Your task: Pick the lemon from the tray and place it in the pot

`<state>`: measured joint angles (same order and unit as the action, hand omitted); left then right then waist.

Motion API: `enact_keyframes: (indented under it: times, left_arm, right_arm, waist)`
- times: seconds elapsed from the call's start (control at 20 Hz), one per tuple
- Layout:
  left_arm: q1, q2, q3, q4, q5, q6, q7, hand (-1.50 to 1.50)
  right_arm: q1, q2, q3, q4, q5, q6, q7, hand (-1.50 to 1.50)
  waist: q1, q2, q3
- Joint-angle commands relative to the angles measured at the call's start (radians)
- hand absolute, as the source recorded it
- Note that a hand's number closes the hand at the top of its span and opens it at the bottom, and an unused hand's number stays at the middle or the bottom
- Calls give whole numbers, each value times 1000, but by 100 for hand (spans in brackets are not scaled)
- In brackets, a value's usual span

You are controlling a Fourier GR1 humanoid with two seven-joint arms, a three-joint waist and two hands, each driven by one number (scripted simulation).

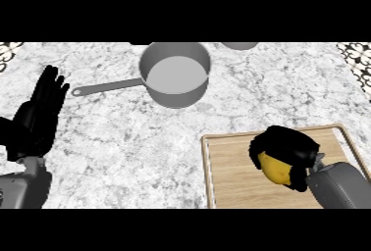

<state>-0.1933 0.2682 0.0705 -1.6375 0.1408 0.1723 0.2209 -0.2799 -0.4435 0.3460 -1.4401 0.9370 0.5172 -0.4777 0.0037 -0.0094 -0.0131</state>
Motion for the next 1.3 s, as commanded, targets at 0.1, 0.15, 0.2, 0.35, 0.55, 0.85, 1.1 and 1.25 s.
enact_keyframes:
  times: [0.1, 0.15, 0.2, 0.35, 0.55, 0.85, 1.1, 1.25]
  left_arm:
    - [-7, -2, -22, 0, -3, -16, 6, 0]
    - [-14, -7, -26, 9, -9, -11, 2, 0]
    - [-18, -6, -30, 2, -6, -16, 8, 0]
    - [-30, -14, -46, 5, -16, -13, 9, 0]
    - [-39, -17, -55, 3, -7, -25, 16, 0]
    - [-46, -24, -49, 21, -4, -22, 4, 0]
    - [-51, -38, -75, 33, -16, -22, 16, 0]
    - [-69, -37, -71, 43, -25, -11, 17, 0]
  right_arm:
    - [-14, 391, 152, -29, 74, 23, 357, 150]
    - [-35, 420, 156, -33, 81, 27, 376, 150]
    - [-43, 431, 166, -40, 87, 28, 428, 150]
    - [-62, 437, 212, -58, 66, -2, 557, 150]
    - [-88, 441, 250, -121, 0, -143, 725, 150]
    - [-150, 443, 284, -238, -33, -449, 970, 150]
    - [-277, 443, 341, -269, 23, -652, 1213, 150]
    - [-376, 443, 367, -242, 69, -738, 1375, 150]
  waist:
    - [50, 3, 6]
    - [57, 8, 4]
    - [60, 2, 5]
    - [73, 5, 9]
    - [86, -2, 13]
    - [87, -7, 13]
    - [97, -5, 10]
    - [97, -1, 8]
